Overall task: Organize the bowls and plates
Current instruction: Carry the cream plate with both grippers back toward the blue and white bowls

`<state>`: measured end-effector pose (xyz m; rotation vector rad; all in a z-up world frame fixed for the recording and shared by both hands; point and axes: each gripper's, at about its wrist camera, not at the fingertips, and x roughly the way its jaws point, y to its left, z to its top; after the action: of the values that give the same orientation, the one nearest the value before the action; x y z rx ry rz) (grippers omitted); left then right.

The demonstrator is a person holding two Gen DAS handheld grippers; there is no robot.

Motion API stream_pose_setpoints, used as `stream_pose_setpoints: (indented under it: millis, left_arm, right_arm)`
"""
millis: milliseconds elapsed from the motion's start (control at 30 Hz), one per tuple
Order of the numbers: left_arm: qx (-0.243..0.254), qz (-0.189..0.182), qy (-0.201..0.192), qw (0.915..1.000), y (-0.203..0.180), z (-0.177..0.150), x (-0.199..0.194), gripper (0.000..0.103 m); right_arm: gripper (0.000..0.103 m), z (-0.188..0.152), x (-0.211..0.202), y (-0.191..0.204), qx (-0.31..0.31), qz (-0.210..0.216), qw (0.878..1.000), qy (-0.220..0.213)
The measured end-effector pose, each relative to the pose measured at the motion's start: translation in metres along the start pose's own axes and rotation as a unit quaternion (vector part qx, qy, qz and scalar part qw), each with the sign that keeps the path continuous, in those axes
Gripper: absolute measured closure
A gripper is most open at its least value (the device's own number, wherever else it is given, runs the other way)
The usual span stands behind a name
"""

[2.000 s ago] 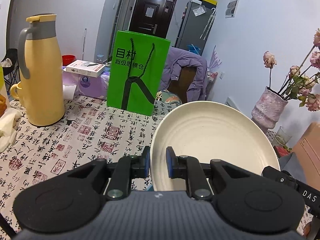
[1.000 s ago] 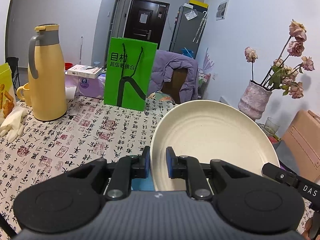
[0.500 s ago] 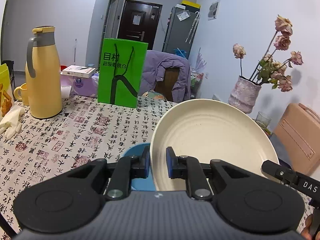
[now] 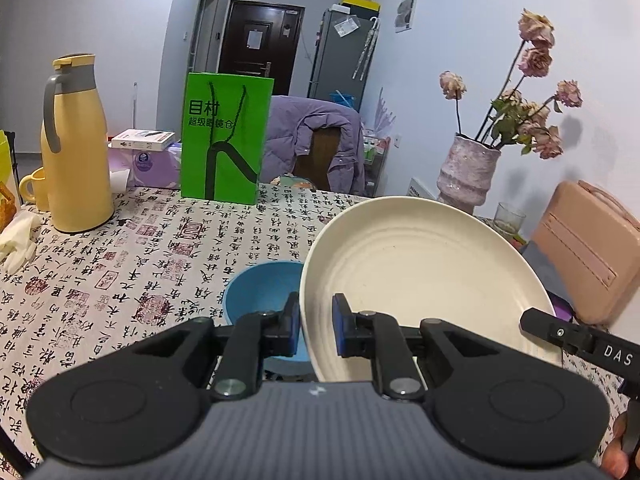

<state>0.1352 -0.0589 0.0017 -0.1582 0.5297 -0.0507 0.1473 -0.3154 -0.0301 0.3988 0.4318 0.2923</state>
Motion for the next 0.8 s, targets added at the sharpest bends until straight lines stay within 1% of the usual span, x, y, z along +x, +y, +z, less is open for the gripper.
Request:
stream_pose_setpoints:
  millis: [533,800]
  left_arm:
    - [0.013,-0.006,0.003,0.9999,-0.007,-0.022,-0.016,0.088]
    - [0.015,-0.009,0.002,0.9998,-0.008,-0.030,-0.026,0.088]
  right_arm:
    - [0.093,-0.017,-0.024,-0.006,0.005,-0.005,1.000,-0.001]
    - [0.093,-0.021,-0.028,-0.008,0.008,-0.004,1.000,0.000]
